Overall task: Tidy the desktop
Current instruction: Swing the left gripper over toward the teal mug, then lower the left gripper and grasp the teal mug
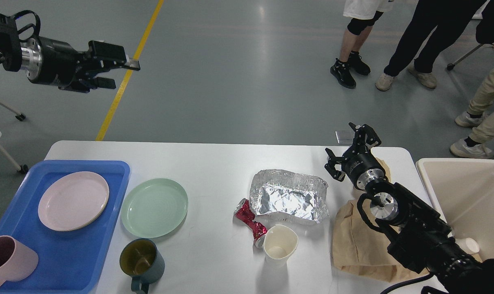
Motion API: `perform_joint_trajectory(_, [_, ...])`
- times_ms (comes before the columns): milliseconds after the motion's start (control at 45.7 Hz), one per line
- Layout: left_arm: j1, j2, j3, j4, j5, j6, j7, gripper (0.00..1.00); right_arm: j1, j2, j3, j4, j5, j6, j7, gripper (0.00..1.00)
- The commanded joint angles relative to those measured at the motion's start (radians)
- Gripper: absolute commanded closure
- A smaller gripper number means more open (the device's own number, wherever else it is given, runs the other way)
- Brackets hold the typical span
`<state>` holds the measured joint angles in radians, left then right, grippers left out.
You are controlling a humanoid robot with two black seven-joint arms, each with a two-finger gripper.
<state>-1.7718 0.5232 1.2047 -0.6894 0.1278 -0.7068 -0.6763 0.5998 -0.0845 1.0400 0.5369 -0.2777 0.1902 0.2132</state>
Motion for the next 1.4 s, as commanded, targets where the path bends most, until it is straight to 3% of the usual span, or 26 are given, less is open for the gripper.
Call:
perform_joint_trajectory(0, [0.006,-0.003,0.009,-0.047,-0.004,-0.04,0.0,0.04,0.0,0.0,0.0,0.0,0.0,0.0,0.0,0.0])
perform_joint_trajectory(328, [0.022,-0.035,0.036,-0.239,0.0,-0.253,0.0,0.04,0.0,0.0,0.0,0.0,0.0,0.0,0.0,0.0])
perform_joint_trajectory(591, [-0.064,-0.137,0.167,-0.387,0.004,-0.253,0.001,0.04,0.0,0.0,0.0,0.0,0.0,0.0,0.0,0.0])
perform_joint_trajectory(1073, [0.026,-0.431,0.22,-0.392,0.012,-0.253,0.006,0.04,0.0,0.0,0.002,0.0,0.0,0.0,0.0,0.0])
perform_joint_trajectory(1160, [0.046,-0.48,0.22,-0.392,0.029,-0.23,0.044,0.04,0.0,0.0,0.0,0.0,0.0,0.0,0.0,0.0])
perform_joint_trajectory(1379, [0.08,-0.568,0.253,-0.386,0.033,-0.102,0.205,0.04,0.0,0.0,0.0,0.0,0.0,0.0,0.0,0.0])
